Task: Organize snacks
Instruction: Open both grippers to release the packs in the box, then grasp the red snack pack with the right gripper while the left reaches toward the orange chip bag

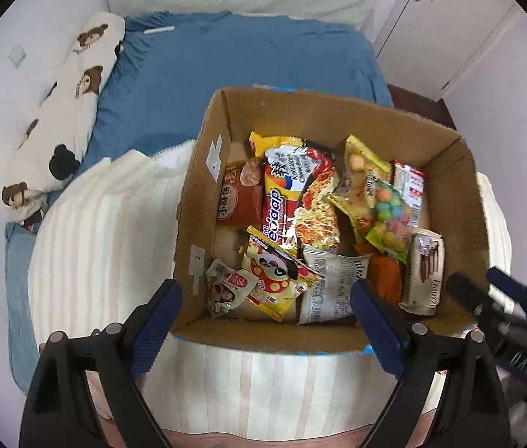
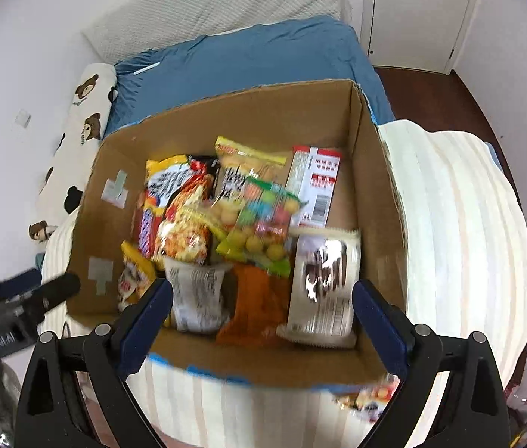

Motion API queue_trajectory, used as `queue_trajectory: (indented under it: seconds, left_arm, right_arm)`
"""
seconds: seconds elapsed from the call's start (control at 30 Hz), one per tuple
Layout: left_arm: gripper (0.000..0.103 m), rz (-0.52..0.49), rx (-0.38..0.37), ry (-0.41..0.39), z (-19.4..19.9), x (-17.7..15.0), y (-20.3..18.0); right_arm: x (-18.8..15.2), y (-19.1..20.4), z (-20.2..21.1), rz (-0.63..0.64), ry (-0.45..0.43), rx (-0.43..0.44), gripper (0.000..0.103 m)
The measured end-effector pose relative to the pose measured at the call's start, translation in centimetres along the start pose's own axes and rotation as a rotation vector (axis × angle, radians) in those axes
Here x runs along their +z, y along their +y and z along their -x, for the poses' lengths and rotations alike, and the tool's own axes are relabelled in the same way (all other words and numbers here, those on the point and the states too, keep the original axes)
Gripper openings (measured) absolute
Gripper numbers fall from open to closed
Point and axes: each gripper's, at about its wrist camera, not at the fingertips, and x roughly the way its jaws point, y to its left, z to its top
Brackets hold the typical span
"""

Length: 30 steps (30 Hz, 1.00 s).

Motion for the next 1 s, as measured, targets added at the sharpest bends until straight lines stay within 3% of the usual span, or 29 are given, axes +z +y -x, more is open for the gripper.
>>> queue_trajectory:
  seconds: [0.6,0.83,1.0]
  left_arm:
    - [0.092,-0.037,0.063,-0.318,9.7,-9.7,-1.3]
    - [0.092,-0.058,0.06,-0.358,11.7,-12.9,-2.1]
    - [0.092,-0.07,0.036,-0.32,10.9,-16.0,-3.1]
  right_arm:
    - [-9.1,1.4,10.5,0.067,-0.218,-0.003,0.099]
    - [-12.4,1.5,13.7,0.07,-0.26,0.032,0.099]
    - [-14.8,-0.2,13.5,0.032,-0.231,0.058,0.099]
